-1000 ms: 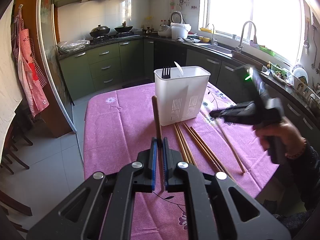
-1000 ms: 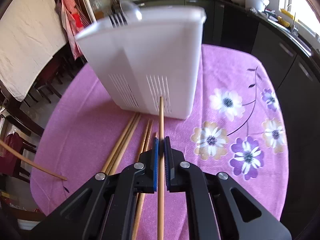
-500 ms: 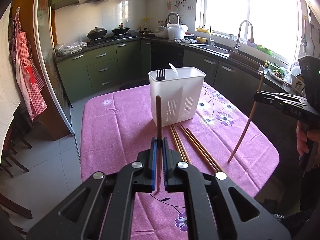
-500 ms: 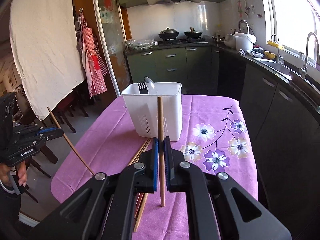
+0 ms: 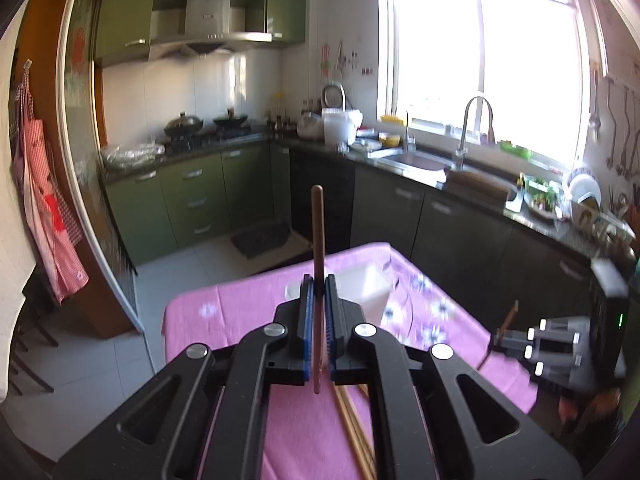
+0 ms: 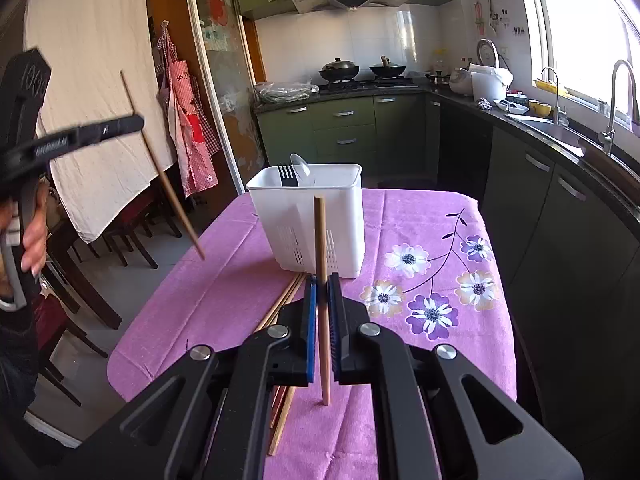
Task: Organize utensils
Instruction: 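Insert both held chopsticks into the white holder and open both grippers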
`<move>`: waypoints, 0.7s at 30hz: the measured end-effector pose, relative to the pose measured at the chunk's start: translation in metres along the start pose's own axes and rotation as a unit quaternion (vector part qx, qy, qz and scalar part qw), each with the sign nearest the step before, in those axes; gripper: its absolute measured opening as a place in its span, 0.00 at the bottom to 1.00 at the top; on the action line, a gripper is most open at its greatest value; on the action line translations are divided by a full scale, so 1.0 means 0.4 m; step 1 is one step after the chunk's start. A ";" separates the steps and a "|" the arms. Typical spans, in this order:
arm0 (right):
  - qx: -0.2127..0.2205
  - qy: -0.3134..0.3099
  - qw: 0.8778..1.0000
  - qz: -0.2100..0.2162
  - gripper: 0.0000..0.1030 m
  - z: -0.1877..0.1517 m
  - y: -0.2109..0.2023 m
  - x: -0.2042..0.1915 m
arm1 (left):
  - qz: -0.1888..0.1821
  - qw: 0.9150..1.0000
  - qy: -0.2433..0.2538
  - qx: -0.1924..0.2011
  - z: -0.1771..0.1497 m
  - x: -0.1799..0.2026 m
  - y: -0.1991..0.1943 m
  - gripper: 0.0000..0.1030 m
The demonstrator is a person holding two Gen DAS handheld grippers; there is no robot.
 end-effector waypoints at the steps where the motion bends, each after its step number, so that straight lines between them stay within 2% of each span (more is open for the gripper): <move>1: 0.000 0.001 1.000 0.001 0.06 -0.001 -0.001 0.003 | -0.003 1.000 -0.003 0.008 0.028 0.001 0.003 0.05; 4: 0.001 0.003 1.000 0.004 0.06 -0.004 -0.005 0.011 | -0.007 0.999 -0.018 0.031 0.106 0.000 0.032 0.05; 7: 0.001 0.003 1.000 0.007 0.06 -0.006 -0.008 0.014 | 0.000 0.999 -0.024 0.032 0.145 0.004 0.086 0.05; 11: 0.002 0.001 1.000 0.010 0.06 -0.002 -0.013 0.015 | 0.007 0.999 -0.032 -0.001 0.147 0.005 0.189 0.05; 17: 0.010 -0.005 1.000 0.011 0.06 0.020 -0.030 0.010 | 0.016 0.998 -0.027 -0.055 0.088 0.003 0.287 0.06; 18: 0.013 -0.005 1.000 0.012 0.06 0.029 -0.034 0.010 | 0.019 0.998 -0.023 -0.061 0.077 0.003 0.295 0.08; 19: 0.015 -0.006 1.000 0.016 0.06 0.041 -0.038 0.009 | 0.020 0.997 -0.019 -0.067 0.068 0.005 0.301 0.14; 20: 0.017 -0.007 1.000 0.019 0.06 0.054 -0.042 0.008 | 0.018 0.997 -0.017 -0.071 0.059 0.003 0.301 0.26; 21: 0.021 -0.007 1.000 0.020 0.06 0.068 -0.048 0.006 | 0.019 0.997 -0.016 -0.071 0.046 0.001 0.295 0.34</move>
Point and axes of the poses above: each gripper's, at about its wrist camera, not at the fingertips, and y roughly the way its jaws point, x to its right, z to its top, the point moved 6 cm from there along y, roughly the way its jaws point, and after that the axes turned 14 degrees about -x, right-handed, at the moved point
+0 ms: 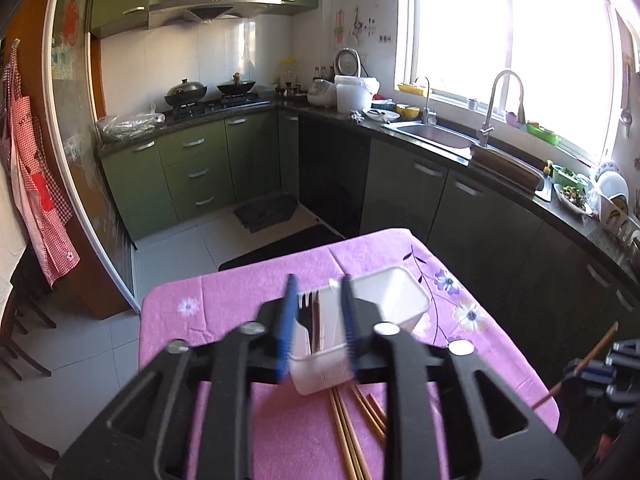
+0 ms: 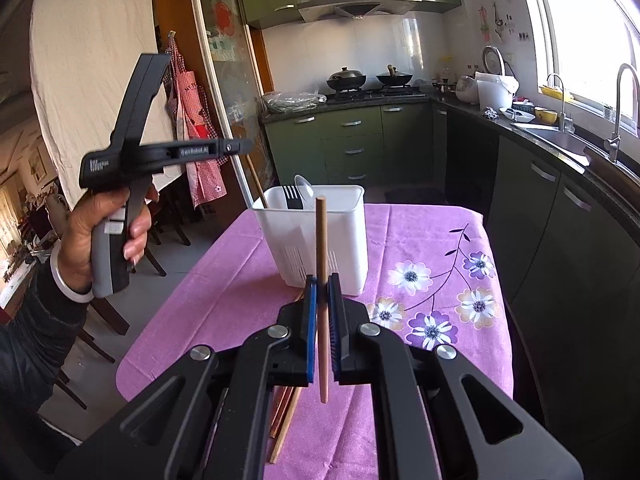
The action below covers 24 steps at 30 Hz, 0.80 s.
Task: Organize utensils
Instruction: 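Insert both held chopsticks into the white holder and open both grippers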
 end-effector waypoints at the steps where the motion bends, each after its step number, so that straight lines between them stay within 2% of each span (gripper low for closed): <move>1: 0.006 -0.001 1.000 0.000 0.06 0.018 -0.008 -0.002 | 0.003 1.000 0.000 0.005 -0.007 -0.003 -0.011 0.45; 4: 0.043 -0.005 0.999 0.001 0.06 0.094 -0.050 -0.011 | 0.007 1.000 0.007 0.021 -0.034 -0.007 -0.058 0.49; 8: 0.112 0.001 0.994 0.004 0.06 0.227 -0.112 -0.012 | 0.007 0.999 0.004 0.039 -0.082 -0.014 -0.131 0.66; 12: 0.158 0.016 0.987 0.004 0.06 0.347 -0.122 -0.001 | 0.015 0.999 0.006 0.039 -0.135 -0.019 -0.169 0.68; 14: 0.166 0.025 0.986 -0.007 0.06 0.399 -0.099 0.011 | 0.012 1.000 0.005 0.027 -0.161 -0.023 -0.170 0.68; 16: 0.156 0.032 0.987 -0.019 0.06 0.434 -0.057 0.022 | 0.009 1.000 0.005 0.014 -0.186 -0.026 -0.165 0.68; 18: 0.123 0.039 0.991 -0.032 0.06 0.452 0.016 0.038 | 0.011 1.000 0.006 0.004 -0.203 -0.033 -0.155 0.68; 21: 0.071 0.046 0.996 -0.031 0.06 0.438 0.130 0.056 | 0.005 1.000 0.002 -0.015 -0.227 -0.035 -0.134 0.68; 24: 0.042 0.046 0.998 -0.027 0.07 0.416 0.202 0.065 | 0.006 1.000 0.001 -0.028 -0.242 -0.037 -0.115 0.68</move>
Point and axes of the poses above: each gripper's, at about its wrist camera, not at the fingertips, and y roughly the way its jaws point, x to its right, z to its top, the point moved 6 cm from there along y, roughly the way its jaws point, and after that the axes turned 14 degrees about -x, right-handed, at the moved point
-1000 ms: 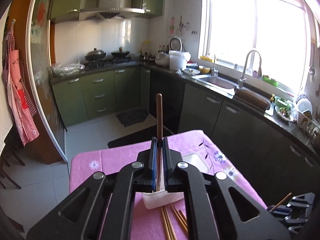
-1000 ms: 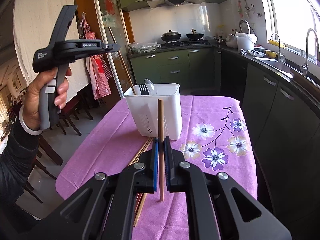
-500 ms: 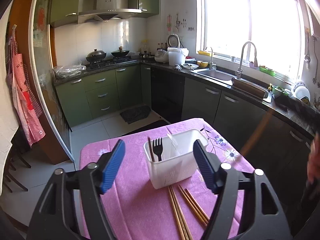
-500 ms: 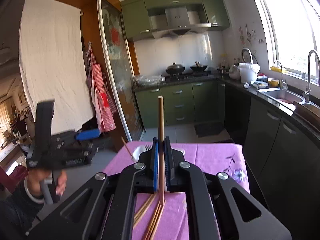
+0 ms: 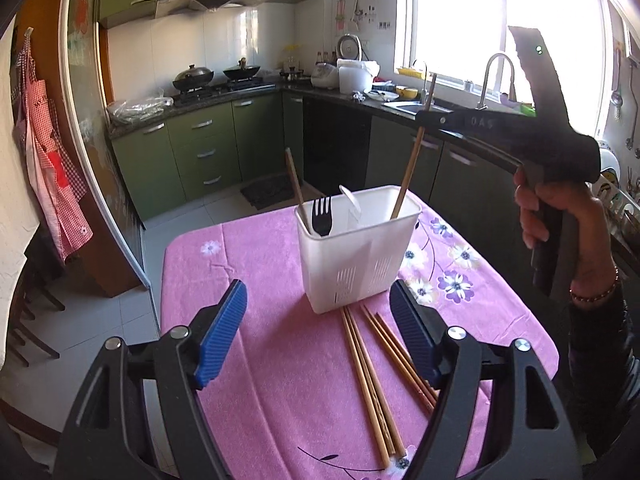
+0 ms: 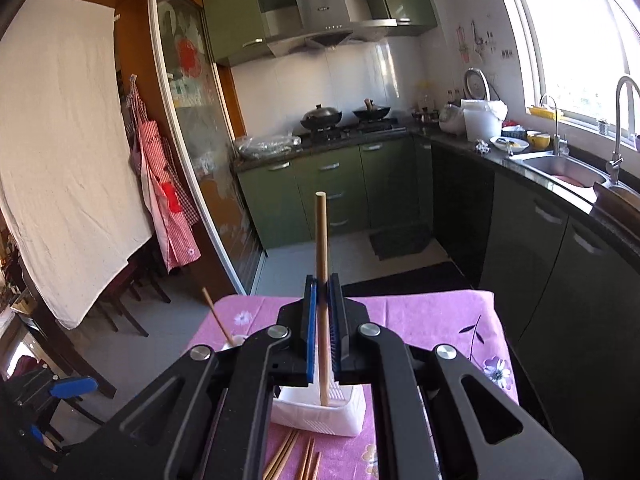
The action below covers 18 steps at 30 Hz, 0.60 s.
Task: Organize utensils
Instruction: 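Insert both held chopsticks into the white holder and open both grippers, then grasp another wooden chopstick with the left gripper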
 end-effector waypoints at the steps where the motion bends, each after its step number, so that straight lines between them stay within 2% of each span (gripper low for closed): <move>1: -0.005 0.000 1.000 0.001 0.07 -0.005 0.011 0.000 | -0.003 1.000 0.000 -0.006 -0.003 0.001 0.008 0.68; 4: -0.006 -0.008 1.000 0.002 0.10 -0.022 0.007 -0.005 | -0.008 1.000 -0.001 -0.016 -0.007 0.004 0.027 0.68; 7: 0.014 -0.018 1.000 0.003 0.12 -0.052 -0.052 -0.014 | -0.010 1.000 0.000 -0.030 -0.017 0.007 0.057 0.68; 10: 0.018 -0.034 0.999 0.005 0.14 -0.123 -0.120 -0.022 | -0.018 0.998 -0.001 -0.060 -0.024 0.024 0.115 0.68; 13: -0.007 -0.041 0.999 -0.003 0.14 -0.213 -0.143 -0.007 | -0.023 0.995 -0.004 -0.093 -0.038 0.041 0.183 0.68; 18: -0.064 -0.030 0.997 -0.022 0.14 -0.369 -0.112 0.058 | -0.022 0.988 -0.012 -0.154 -0.061 0.062 0.305 0.67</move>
Point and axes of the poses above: each gripper's, at about its wrist camera, not at the fingertips, and y roughly the way its jaws point, x to its right, z to its top, the point moved 6 cm from there along y, roughly the way its jaws point, and after that the axes turned 14 degrees about -x, right-handed, at the moved point
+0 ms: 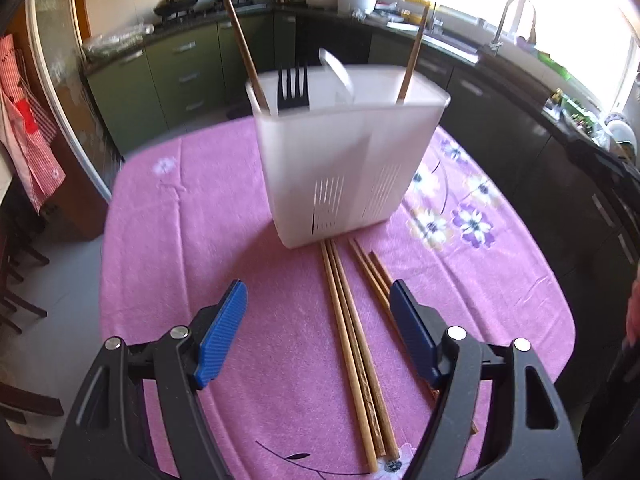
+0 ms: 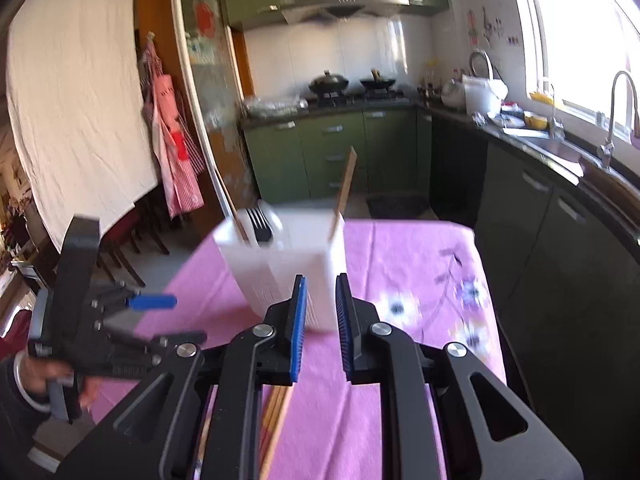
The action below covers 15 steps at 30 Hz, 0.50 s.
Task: Organize utensils
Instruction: 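Grasp another wooden chopstick with the left gripper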
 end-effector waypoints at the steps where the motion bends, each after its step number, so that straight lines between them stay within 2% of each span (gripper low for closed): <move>1: -0.013 0.006 1.000 0.000 0.14 -0.024 0.018 0.013 | -0.004 1.000 -0.002 -0.015 0.002 0.004 0.025 0.64; 5: -0.048 0.023 0.999 0.004 0.14 -0.089 0.082 0.053 | -0.018 0.997 -0.013 -0.073 0.009 0.012 0.129 0.48; 7: -0.061 0.027 0.998 0.009 0.14 -0.111 0.108 0.062 | -0.011 0.996 -0.019 -0.086 0.012 0.008 0.162 0.47; 10: -0.071 0.030 0.997 0.015 0.14 -0.127 0.132 0.069 | -0.004 0.994 -0.024 -0.106 0.016 0.005 0.205 0.36; 15: -0.074 0.033 0.996 0.022 0.14 -0.128 0.143 0.071 | 0.004 0.992 -0.026 -0.124 0.016 0.003 0.238 0.33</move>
Point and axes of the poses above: each gripper's, at about its wrist camera, not at the fingertips, and y roughly the way its jaws point, x to its right, z to its top, the point moved 6 cm from there along y, roughly the way its jaws point, and after that the axes turned 14 degrees about -x, right-handed, at the moved point
